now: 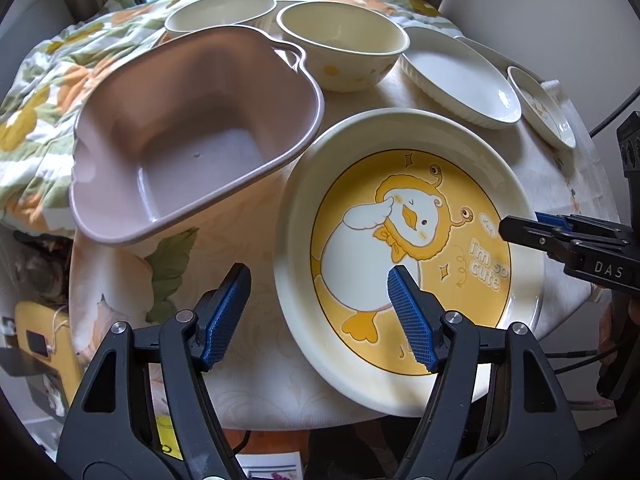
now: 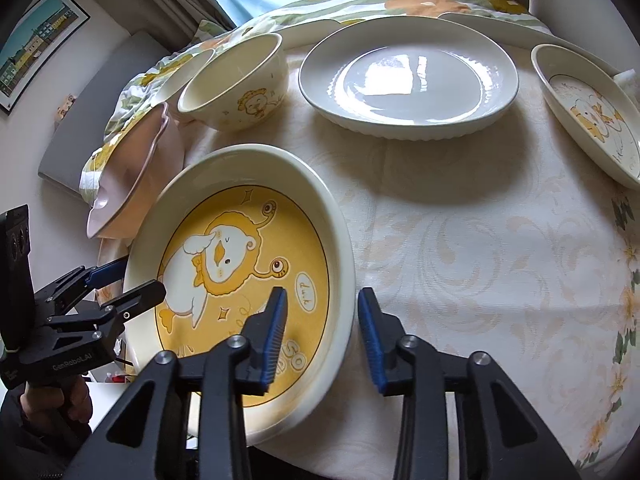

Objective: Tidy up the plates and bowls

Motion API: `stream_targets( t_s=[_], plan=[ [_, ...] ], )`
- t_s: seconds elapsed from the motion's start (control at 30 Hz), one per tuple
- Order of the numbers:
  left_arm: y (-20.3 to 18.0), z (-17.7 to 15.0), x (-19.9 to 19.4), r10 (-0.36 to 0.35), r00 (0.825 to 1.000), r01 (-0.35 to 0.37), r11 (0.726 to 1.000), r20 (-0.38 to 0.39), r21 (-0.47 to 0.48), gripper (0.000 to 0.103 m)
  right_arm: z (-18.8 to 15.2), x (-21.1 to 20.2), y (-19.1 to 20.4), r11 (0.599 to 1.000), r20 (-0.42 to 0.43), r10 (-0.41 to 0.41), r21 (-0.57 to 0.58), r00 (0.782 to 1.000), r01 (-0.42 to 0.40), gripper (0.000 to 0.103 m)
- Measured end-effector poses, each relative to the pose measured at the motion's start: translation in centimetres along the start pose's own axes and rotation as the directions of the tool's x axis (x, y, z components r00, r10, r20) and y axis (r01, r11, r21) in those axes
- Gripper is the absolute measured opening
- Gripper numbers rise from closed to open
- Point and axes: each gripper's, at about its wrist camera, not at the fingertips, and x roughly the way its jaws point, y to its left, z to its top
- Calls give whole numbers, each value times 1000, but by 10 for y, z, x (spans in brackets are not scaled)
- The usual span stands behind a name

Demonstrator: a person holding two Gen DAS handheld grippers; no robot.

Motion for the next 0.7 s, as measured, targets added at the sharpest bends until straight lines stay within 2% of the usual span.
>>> stream_targets(
  t_s=[0.2, 0.37, 0.4, 0.43, 0.47, 0.5, 0.53, 0.7],
  plan=[
    [-13, -2, -27, 69, 997, -68, 997, 29, -20, 69, -2, -32, -1, 1000, 46, -1, -27, 999, 3, 34],
    [-52, 9, -77, 104, 985, -102, 995, 136, -22, 69, 3, -79, -10, 997, 127, -4, -78, 992, 14, 34],
    [-63, 13, -87, 111, 980, -108, 994, 162, -22, 69, 4, -93, -13, 996, 155, -3, -88, 988, 17, 41],
    [-73, 16, -96, 118, 975, -115, 993, 189, -26, 75, 6, -106, -16, 995, 183, -5, -98, 983, 24, 57],
    [-85, 21, -106, 127, 966, -123, 992, 223, -34, 90, 7, -117, -19, 994, 208, -6, -106, 978, 28, 69],
    [-96, 26, -115, 137, 957, -130, 991, 256, -43, 103, 10, -130, -23, 993, 234, -4, -113, 972, 32, 96],
    [-106, 29, -122, 141, 947, -132, 990, 289, -48, 103, 12, -138, -25, 992, 248, -4, -120, 969, 35, 103],
    [-148, 53, -129, 139, 931, -128, 990, 338, -55, 103, 23, -178, -50, 979, 346, -32, -176, 938, 98, 103]
  ],
)
